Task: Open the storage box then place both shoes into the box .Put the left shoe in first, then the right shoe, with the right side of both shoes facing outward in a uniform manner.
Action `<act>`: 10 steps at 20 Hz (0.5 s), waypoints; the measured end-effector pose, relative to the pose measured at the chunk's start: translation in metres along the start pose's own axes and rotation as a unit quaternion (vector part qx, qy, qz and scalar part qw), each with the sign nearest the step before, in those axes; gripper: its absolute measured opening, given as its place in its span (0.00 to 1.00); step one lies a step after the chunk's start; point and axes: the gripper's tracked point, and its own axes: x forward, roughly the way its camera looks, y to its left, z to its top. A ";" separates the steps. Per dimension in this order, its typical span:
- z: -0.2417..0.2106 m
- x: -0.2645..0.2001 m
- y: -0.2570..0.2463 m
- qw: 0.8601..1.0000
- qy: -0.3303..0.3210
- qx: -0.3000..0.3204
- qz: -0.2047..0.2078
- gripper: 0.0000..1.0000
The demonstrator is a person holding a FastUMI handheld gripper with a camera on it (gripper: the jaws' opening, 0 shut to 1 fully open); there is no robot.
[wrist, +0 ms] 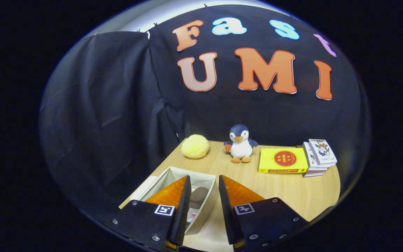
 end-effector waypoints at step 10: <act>0.064 -0.090 -0.114 0.986 -0.142 -0.045 -0.080 0.81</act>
